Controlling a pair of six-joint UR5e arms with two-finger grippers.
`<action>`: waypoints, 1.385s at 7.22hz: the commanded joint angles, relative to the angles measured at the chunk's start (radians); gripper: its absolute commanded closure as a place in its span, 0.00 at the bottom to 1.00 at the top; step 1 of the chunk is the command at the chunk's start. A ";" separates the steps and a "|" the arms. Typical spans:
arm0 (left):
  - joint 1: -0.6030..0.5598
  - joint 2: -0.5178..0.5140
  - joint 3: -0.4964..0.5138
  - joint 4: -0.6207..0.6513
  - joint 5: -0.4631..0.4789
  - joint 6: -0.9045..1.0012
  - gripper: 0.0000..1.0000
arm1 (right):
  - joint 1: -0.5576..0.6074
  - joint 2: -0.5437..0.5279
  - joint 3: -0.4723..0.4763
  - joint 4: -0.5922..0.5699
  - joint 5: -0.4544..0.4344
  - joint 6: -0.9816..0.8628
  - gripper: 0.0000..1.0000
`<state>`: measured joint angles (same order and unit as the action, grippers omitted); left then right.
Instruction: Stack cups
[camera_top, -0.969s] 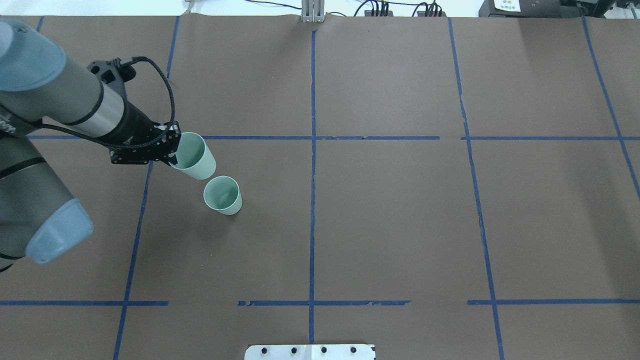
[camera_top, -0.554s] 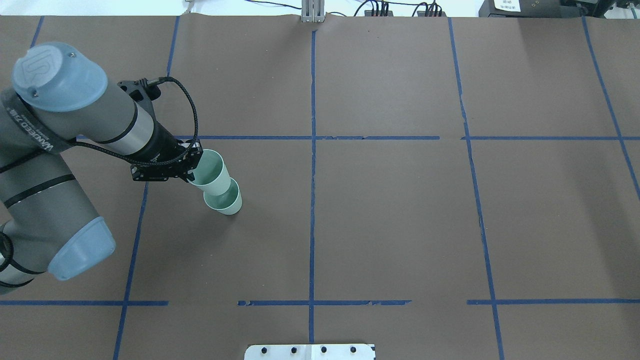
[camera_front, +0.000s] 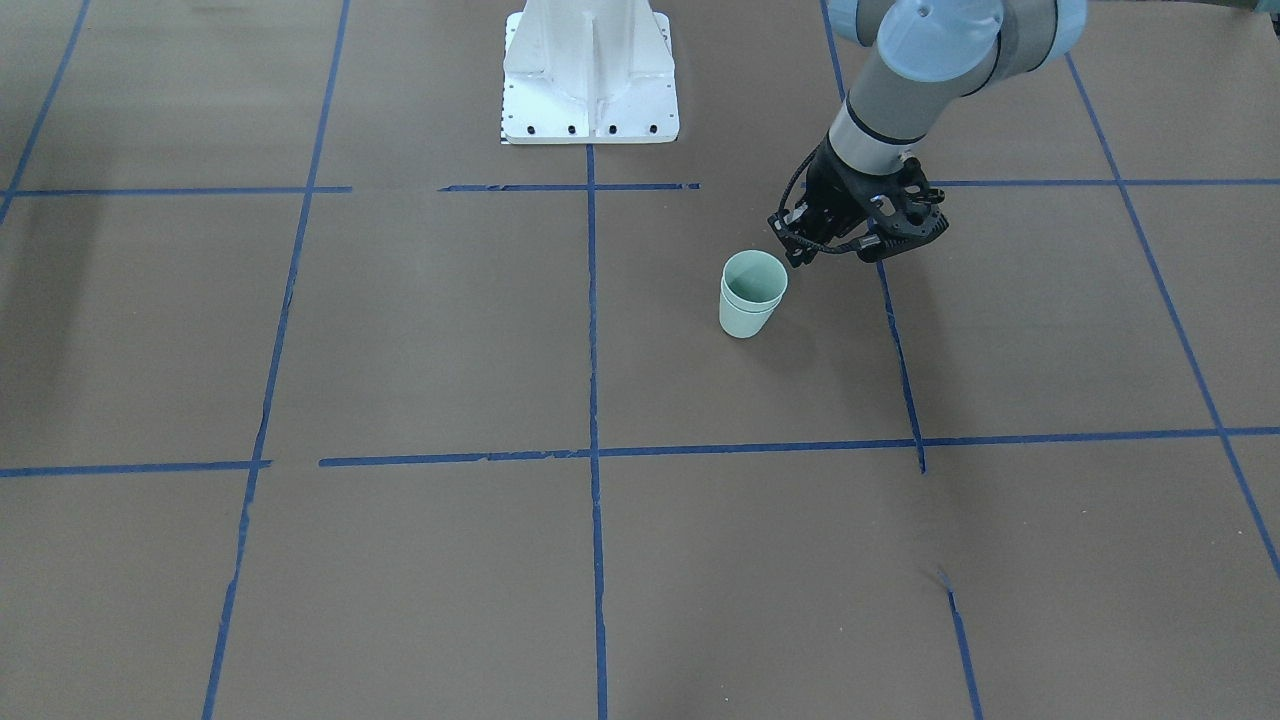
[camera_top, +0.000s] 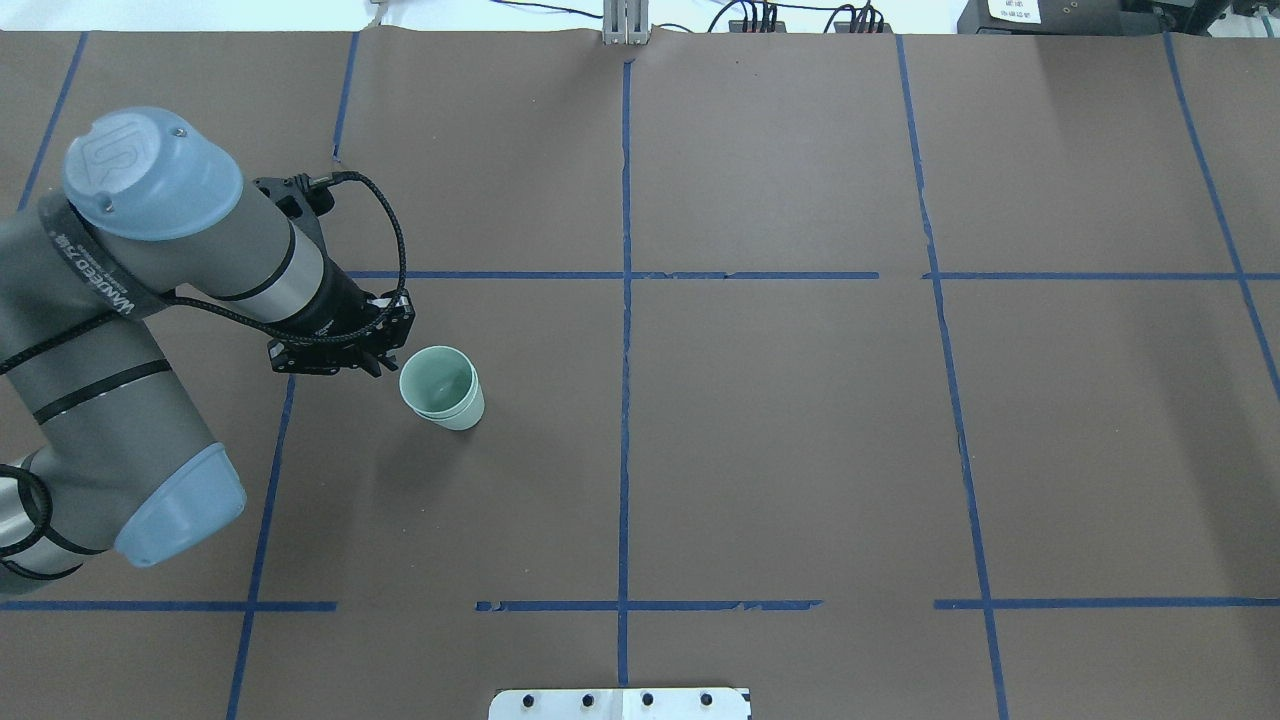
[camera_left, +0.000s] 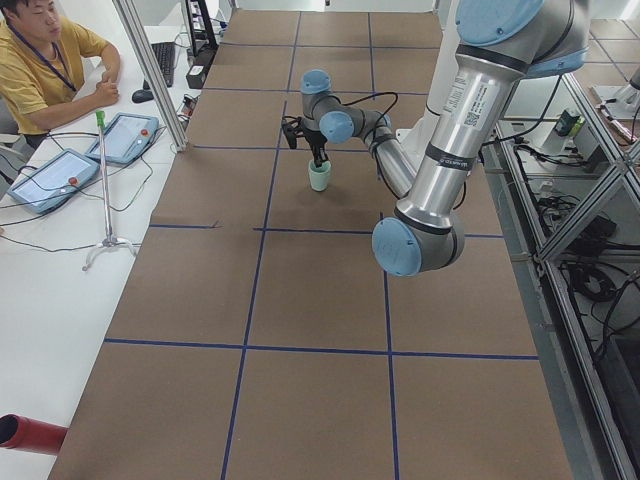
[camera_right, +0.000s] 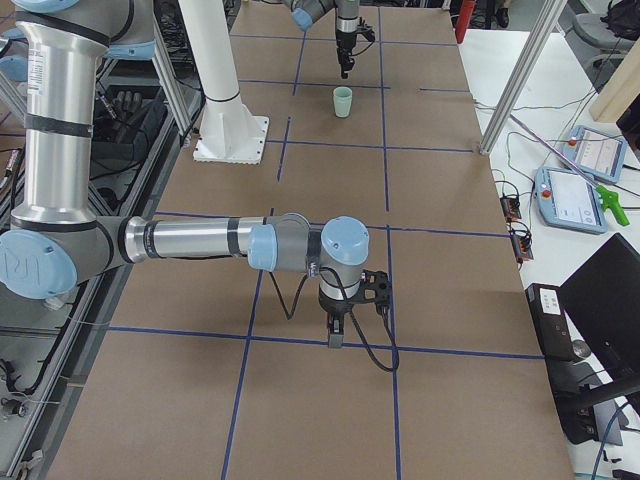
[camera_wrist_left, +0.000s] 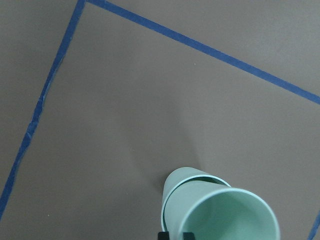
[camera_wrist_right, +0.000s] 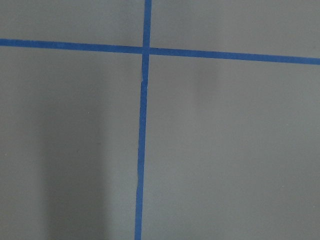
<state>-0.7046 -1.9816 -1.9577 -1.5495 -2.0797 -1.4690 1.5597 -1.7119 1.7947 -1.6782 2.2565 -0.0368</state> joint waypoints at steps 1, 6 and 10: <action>-0.001 0.000 -0.001 -0.004 0.015 0.001 0.00 | 0.000 0.000 0.000 0.000 0.000 0.000 0.00; -0.279 0.223 -0.003 -0.052 -0.094 0.755 0.00 | 0.000 0.000 0.000 0.000 0.000 0.000 0.00; -0.701 0.473 0.117 -0.038 -0.134 1.499 0.00 | 0.000 0.000 0.000 0.000 0.000 0.000 0.00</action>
<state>-1.2617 -1.5885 -1.8893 -1.5915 -2.2070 -0.1449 1.5595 -1.7119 1.7947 -1.6782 2.2565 -0.0368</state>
